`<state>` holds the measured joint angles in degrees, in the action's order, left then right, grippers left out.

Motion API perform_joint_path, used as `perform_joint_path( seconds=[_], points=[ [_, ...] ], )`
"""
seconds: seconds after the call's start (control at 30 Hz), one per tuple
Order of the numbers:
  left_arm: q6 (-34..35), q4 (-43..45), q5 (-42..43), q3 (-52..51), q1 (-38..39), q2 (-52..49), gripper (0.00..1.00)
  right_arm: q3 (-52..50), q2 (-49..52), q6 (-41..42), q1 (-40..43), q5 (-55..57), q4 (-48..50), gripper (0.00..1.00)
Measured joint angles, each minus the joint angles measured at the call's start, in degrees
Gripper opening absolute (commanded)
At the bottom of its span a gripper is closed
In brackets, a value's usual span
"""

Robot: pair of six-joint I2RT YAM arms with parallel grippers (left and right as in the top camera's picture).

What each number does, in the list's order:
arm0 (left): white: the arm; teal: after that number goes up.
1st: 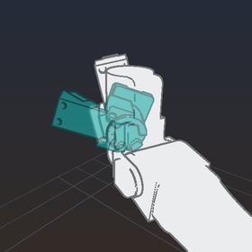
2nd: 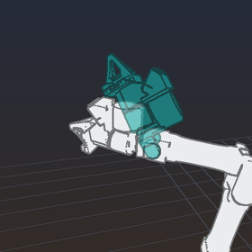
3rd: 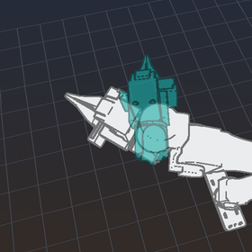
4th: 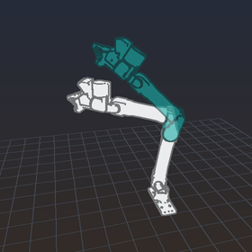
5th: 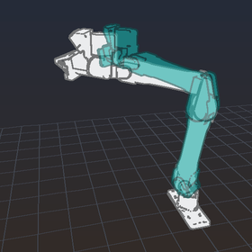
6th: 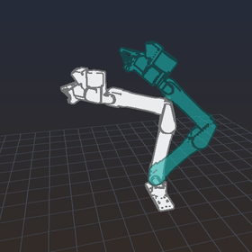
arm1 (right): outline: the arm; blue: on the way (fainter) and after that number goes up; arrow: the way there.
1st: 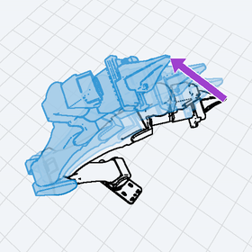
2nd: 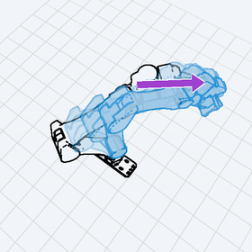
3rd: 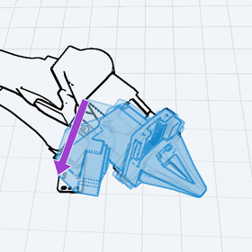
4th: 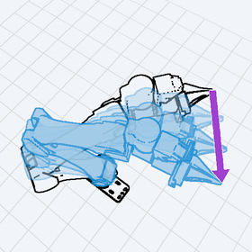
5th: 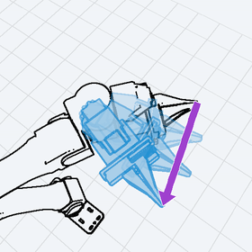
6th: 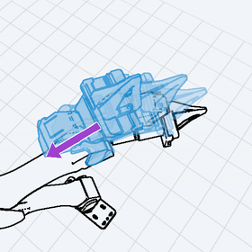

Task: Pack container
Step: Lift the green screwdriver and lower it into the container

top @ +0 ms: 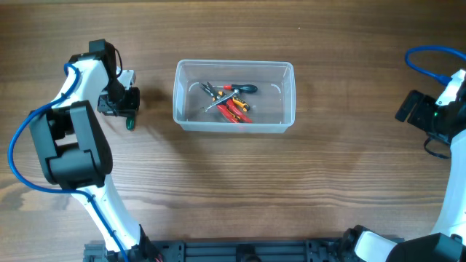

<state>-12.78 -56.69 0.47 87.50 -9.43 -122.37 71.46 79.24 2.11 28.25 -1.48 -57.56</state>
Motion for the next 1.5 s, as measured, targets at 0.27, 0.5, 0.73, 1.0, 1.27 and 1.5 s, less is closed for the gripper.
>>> perform_joint_path(
  seconds=[0.27, 0.5, 0.73, 1.0, 1.27, 1.5],
  points=[
    [0.0, 0.1, 0.0, 0.5, 0.0, 0.0, 0.04, 0.0, 0.0, 0.0, 0.0, 0.0, 0.0, 1.00],
    [0.0, -4.1, 0.0, 14.1, 0.0, 0.0, 0.04, 0.0, 0.0, 0.0, 0.0, 0.0, 0.0, 1.00],
    [0.6, -7.0, 4.2, 24.2, 0.3, 2.5, 0.04, 0.0, 0.0, 0.0, 0.0, 0.0, 0.0, 1.00],
    [-5.7, -8.7, 8.5, 24.9, 9.6, 10.6, 0.04, 0.0, 0.0, 0.0, 0.0, 0.0, 0.0, 1.00],
    [-11.5, -10.0, 9.1, 25.0, 25.4, 11.2, 0.04, 0.0, 0.0, 0.0, 0.0, 0.0, 0.0, 1.00],
    [-15.0, -11.0, 10.1, 25.0, 33.5, 11.0, 0.04, 0.0, 0.0, 0.0, 0.0, 0.0, 0.0, 1.00]
  ],
)
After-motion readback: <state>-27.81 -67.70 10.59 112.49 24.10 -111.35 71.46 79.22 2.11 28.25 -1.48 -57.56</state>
